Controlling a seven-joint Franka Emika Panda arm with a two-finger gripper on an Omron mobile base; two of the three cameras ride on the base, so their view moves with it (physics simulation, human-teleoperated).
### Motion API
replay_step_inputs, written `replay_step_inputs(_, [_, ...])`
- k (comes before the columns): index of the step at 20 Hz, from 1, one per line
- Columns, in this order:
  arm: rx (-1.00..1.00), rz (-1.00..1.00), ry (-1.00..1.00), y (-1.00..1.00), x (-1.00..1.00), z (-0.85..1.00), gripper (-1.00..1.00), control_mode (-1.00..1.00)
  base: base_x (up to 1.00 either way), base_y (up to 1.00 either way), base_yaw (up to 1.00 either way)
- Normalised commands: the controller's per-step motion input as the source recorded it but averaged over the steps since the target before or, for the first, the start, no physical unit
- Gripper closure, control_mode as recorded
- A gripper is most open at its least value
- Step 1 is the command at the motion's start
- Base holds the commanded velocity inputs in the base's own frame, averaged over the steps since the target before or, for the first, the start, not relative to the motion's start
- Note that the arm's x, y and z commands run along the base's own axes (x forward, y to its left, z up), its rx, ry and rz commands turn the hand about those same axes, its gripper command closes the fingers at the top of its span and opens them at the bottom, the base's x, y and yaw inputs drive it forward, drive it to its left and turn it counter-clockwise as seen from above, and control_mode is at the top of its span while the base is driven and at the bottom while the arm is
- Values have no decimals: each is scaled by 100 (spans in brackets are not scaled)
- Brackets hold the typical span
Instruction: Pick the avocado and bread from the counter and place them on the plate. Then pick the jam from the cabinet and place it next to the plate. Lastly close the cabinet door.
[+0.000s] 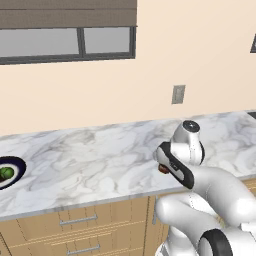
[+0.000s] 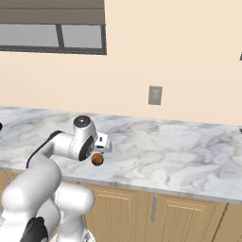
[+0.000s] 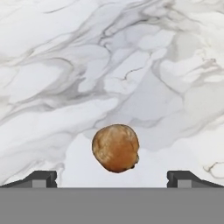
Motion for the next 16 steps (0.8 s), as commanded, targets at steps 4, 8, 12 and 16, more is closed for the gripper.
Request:
replay_step_inputs(4, [0,-1,1,0,10,-21,-100,-100,0,0,0])
replay_step_inputs(8, [0,-2,1,0,3,-29,-100,-100,0,0,0])
replay_step_inputs(12, [0,-2,0,0,0,-27,-100,-100,0,0,0])
replay_step_inputs(16, [0,-2,0,0,0,-30,-100,-100,0,0,0])
